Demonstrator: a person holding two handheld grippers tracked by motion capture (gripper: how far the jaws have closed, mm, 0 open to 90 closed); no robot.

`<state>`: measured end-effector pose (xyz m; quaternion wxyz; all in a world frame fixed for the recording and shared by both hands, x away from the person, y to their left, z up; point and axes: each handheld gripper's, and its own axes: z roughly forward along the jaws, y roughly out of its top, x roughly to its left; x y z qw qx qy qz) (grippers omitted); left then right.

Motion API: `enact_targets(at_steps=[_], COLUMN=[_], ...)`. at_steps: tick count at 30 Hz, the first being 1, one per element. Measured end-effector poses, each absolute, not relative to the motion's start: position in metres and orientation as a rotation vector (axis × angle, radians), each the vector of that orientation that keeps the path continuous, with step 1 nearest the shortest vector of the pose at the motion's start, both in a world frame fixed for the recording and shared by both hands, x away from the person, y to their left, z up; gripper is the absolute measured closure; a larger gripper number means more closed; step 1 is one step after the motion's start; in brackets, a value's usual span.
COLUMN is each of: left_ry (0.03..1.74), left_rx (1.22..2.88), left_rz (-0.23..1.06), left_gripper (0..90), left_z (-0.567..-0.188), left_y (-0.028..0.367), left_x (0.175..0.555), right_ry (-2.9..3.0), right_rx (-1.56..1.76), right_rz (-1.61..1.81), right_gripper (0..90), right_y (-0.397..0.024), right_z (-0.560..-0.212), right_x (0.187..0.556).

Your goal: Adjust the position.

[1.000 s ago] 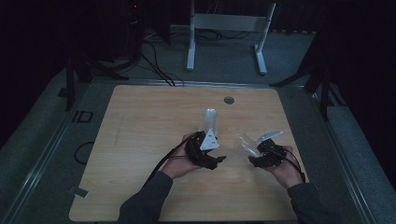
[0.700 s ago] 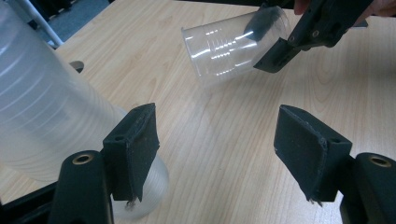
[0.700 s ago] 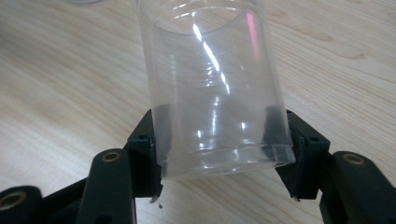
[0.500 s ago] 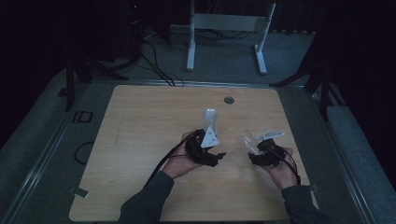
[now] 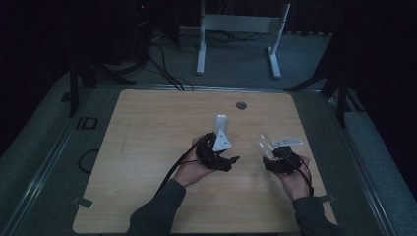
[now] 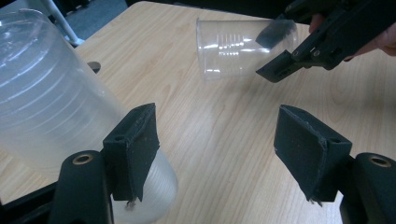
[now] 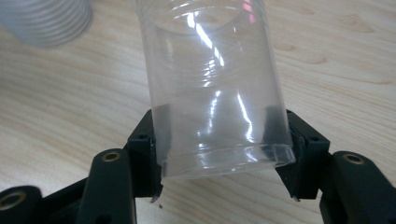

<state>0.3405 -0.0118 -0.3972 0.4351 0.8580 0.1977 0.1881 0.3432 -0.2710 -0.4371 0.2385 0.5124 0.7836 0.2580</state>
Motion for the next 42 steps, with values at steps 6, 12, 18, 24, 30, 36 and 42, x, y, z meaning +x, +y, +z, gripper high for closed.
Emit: enact_targets(at_steps=[6, 12, 18, 24, 30, 36, 42], left_ry=[0.508, 0.520, 0.532, 0.534, 0.549, 0.562, 0.573], left_rx=[2.119, 2.103, 2.084, 2.075, 2.060, 2.049, 2.045], left_rz=[0.464, 0.450, 0.445, 0.445, 0.429, 0.411, 0.393], left_gripper=[30.6, 30.9, 31.3, 31.4, 31.9, 32.0, 32.4], left_z=[-0.395, -0.394, -0.391, -0.388, -0.386, -0.386, -0.386], left_y=[-0.017, -0.019, -0.022, -0.027, -0.031, -0.034, -0.036], left_x=[0.342, 0.343, 0.345, 0.345, 0.348, 0.350, 0.352], right_ry=[2.093, 2.017, 1.951, 1.894, 1.847, 1.809, 1.748], right_rx=[1.424, 1.443, 1.428, 1.421, 1.431, 1.408, 1.397], right_rz=[0.735, 0.772, 0.801, 0.854, 0.898, 0.912, 0.932], right_gripper=[41.6, 41.6, 41.6, 41.6, 41.6, 41.7, 41.7], right_y=[-0.268, -0.265, -0.261, -0.259, -0.257, -0.257, -0.257], right_z=[-0.436, -0.437, -0.432, -0.430, -0.431, -0.431, -0.429], right_x=[0.341, 0.338, 0.335, 0.332, 0.330, 0.327, 0.324])
